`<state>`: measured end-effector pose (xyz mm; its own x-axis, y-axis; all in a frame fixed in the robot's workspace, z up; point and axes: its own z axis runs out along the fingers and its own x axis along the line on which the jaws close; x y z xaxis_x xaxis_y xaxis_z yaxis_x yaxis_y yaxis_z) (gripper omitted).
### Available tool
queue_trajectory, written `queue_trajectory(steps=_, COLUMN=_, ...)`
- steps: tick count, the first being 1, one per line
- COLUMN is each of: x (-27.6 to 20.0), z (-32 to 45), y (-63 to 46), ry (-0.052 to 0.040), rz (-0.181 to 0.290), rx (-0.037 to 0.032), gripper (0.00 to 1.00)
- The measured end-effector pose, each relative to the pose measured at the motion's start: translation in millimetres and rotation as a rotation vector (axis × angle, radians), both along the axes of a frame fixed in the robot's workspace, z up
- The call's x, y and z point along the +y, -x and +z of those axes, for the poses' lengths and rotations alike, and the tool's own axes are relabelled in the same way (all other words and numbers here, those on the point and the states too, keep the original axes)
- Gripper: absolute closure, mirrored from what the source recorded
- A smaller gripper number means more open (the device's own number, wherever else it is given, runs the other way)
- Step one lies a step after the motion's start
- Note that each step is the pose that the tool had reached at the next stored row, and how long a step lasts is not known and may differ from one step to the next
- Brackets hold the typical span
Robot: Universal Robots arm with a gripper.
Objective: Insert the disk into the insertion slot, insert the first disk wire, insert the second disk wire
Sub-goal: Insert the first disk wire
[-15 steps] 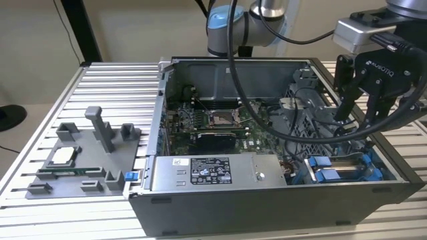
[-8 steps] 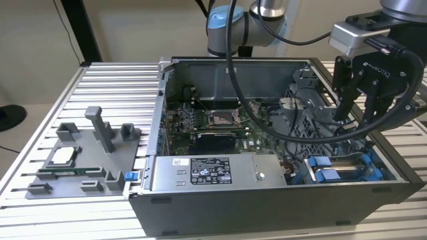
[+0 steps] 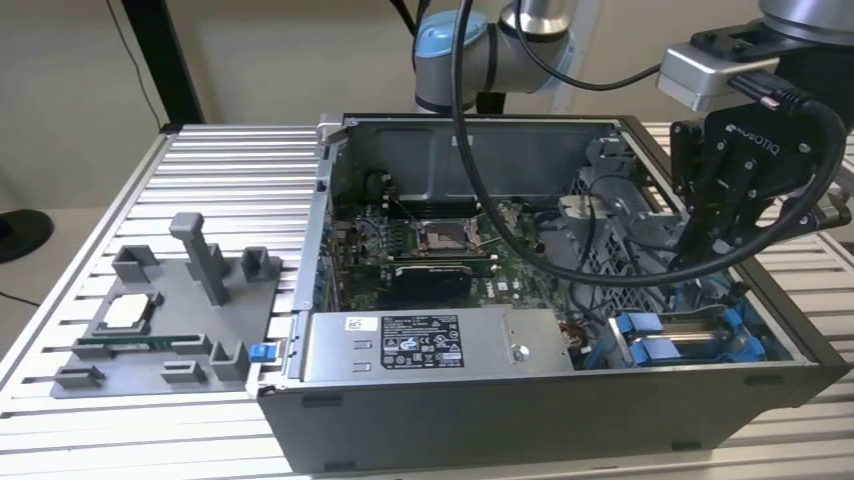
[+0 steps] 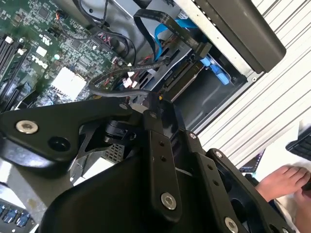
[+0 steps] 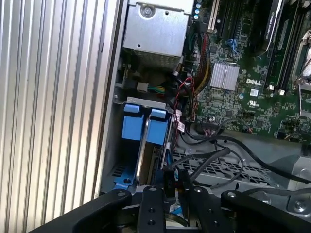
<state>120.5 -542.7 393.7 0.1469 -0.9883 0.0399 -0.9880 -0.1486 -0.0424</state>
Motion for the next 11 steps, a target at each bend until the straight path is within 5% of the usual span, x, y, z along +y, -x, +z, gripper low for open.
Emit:
queue_trajectory(steps=8, x=0.0, z=0.1, y=0.0, ry=0.0000, rz=0.000, rx=0.0000, gripper=0.00)
queue_trajectory(steps=9, x=0.0, z=0.1, y=0.0, ry=0.0000, rz=0.000, rx=0.0000, gripper=1.00)
queue_trajectory(steps=11, x=0.0, z=0.0, y=0.0, ry=-0.0001, rz=0.000, rx=0.0000, gripper=1.00)
